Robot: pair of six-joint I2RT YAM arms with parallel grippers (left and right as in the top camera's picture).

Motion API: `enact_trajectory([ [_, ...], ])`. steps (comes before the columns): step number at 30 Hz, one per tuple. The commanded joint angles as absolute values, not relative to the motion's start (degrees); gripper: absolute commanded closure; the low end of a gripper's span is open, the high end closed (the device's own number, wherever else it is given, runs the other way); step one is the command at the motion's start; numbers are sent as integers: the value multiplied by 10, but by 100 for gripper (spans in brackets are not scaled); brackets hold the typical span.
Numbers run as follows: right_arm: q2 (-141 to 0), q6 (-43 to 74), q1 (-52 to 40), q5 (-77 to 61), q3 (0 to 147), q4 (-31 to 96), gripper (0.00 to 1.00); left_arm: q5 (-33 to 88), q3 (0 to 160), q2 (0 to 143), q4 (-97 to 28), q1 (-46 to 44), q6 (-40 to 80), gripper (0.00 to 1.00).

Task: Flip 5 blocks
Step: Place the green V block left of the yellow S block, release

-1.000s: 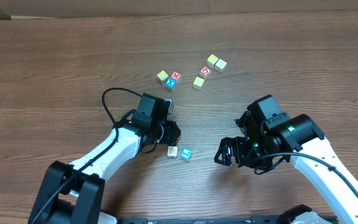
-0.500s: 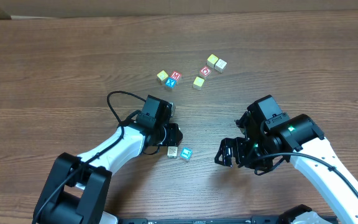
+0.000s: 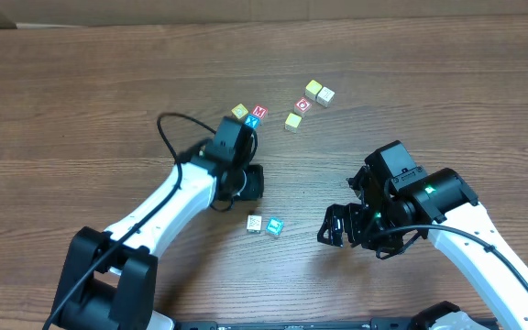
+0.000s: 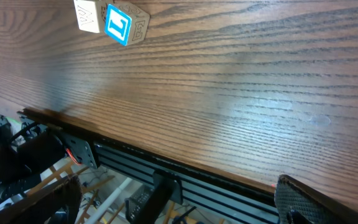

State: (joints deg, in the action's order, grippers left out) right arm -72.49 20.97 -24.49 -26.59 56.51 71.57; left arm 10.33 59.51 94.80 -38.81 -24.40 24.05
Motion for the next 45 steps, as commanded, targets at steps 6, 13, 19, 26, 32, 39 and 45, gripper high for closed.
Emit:
enact_trajectory([
  [6,-720,210,-248,-266,573,712,0,-38,702,949,-607,-248,244,93],
  [13,-720,209,-248,-266,573,712,0,-4,617,936,-593,-261,249,95],
  [19,-720,208,-248,-266,573,712,0,30,555,909,-514,-293,268,95],
  [26,-720,208,-248,-266,573,712,0,30,509,909,-474,-300,288,96],
  [32,-720,208,-248,-266,573,712,0,30,501,909,-457,-300,290,93],
  [39,-720,208,-248,-267,573,713,0,30,501,909,-451,-300,290,81],
  [45,-720,208,-248,-267,573,713,0,30,501,909,-456,-300,290,66],
])
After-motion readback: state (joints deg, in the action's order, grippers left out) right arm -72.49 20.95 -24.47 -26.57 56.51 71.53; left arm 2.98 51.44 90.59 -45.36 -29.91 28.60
